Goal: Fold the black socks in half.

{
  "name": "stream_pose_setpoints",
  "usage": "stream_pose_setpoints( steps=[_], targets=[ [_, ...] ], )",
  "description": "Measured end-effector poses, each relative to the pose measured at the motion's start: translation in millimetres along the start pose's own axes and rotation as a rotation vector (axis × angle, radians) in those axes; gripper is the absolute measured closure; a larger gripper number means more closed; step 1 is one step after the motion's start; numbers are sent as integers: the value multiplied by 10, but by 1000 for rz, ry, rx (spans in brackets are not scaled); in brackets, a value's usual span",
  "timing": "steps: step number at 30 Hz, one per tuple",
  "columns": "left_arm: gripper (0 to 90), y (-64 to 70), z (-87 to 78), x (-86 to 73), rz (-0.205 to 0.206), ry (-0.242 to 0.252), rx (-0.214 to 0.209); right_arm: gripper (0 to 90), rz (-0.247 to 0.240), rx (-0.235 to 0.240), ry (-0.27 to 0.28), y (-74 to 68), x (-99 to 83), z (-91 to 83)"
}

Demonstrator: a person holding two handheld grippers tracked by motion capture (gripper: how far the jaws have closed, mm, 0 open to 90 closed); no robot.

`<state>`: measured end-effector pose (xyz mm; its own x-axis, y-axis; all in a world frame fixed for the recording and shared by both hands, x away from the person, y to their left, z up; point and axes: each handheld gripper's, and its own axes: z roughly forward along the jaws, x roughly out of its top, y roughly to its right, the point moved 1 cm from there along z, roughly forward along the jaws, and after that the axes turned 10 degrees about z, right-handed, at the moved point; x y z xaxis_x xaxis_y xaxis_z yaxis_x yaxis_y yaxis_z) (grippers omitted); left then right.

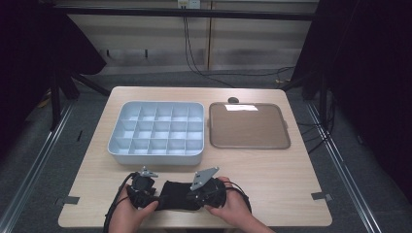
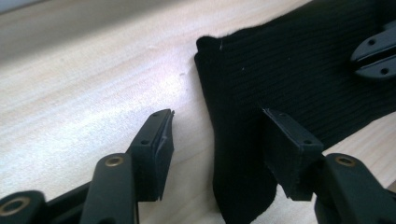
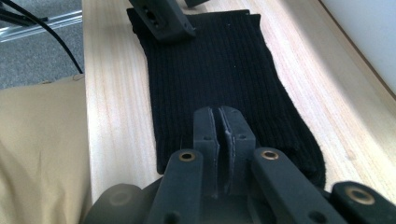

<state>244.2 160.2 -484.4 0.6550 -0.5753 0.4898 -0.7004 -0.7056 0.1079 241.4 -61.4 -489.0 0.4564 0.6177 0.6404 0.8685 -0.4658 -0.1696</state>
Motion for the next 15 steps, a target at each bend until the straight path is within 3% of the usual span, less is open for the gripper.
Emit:
stream_pose_setpoints(
  steps=[9,15],
  targets=[
    [559,41,4,11,12,-6,0,856,-9,-6,-1,-12,-10,2],
    [666,44,8,17,-15,-7,-33,858,-6,-6,-3,-12,-18,2]
  ],
)
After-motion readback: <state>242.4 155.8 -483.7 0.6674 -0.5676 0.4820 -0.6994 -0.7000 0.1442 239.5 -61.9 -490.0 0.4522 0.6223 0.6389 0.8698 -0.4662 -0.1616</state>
